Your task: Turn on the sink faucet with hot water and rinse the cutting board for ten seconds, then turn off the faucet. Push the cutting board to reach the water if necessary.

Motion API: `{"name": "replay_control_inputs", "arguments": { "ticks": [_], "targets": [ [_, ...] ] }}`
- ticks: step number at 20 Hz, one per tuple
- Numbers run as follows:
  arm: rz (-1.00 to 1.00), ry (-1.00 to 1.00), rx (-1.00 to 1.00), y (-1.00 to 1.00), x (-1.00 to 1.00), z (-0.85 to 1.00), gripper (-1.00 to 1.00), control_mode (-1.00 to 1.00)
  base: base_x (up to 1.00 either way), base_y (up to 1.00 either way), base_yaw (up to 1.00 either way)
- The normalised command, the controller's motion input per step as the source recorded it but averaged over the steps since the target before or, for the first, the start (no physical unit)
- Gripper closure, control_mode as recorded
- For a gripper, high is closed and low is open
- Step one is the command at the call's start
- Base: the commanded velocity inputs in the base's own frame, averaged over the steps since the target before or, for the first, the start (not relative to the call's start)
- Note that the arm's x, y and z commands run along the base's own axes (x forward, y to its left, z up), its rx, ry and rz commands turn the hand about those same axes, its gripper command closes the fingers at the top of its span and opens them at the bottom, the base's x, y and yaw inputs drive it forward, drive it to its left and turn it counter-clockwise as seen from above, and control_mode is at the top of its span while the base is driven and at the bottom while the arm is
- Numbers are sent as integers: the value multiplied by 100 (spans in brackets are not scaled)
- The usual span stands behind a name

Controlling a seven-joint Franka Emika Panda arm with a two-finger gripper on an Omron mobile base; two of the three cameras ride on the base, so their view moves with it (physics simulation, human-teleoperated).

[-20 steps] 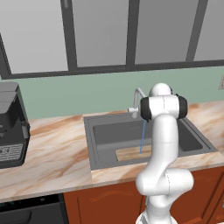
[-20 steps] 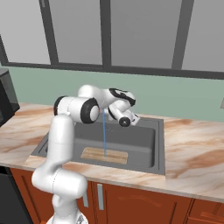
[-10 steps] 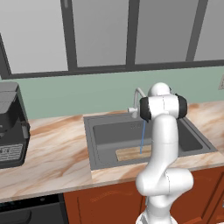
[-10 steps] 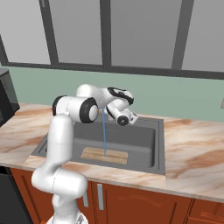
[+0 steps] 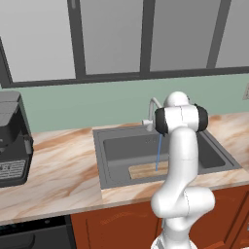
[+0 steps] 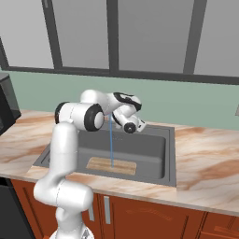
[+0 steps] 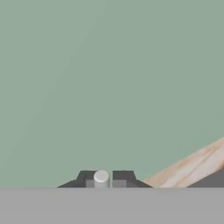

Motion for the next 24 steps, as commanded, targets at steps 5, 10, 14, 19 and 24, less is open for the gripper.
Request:
{"name": "replay_control_inputs", "arguments": {
  "ticks": [5, 10, 14, 19, 24],
  "targets": [
    [0, 0, 0, -8, -14, 0, 100, -100, 0, 0, 0],
    [0, 0, 0, -54, -56, 0, 100, -100, 0, 0, 0],
    [3, 0, 0, -79, -77, 0, 100, -100, 0, 0, 0],
    [7, 0, 0, -95, -83, -2, 100, -100, 0, 0, 0],
    [6, 0, 0, -86, -72, -8, 100, -100, 0, 0, 0]
  ]
}}
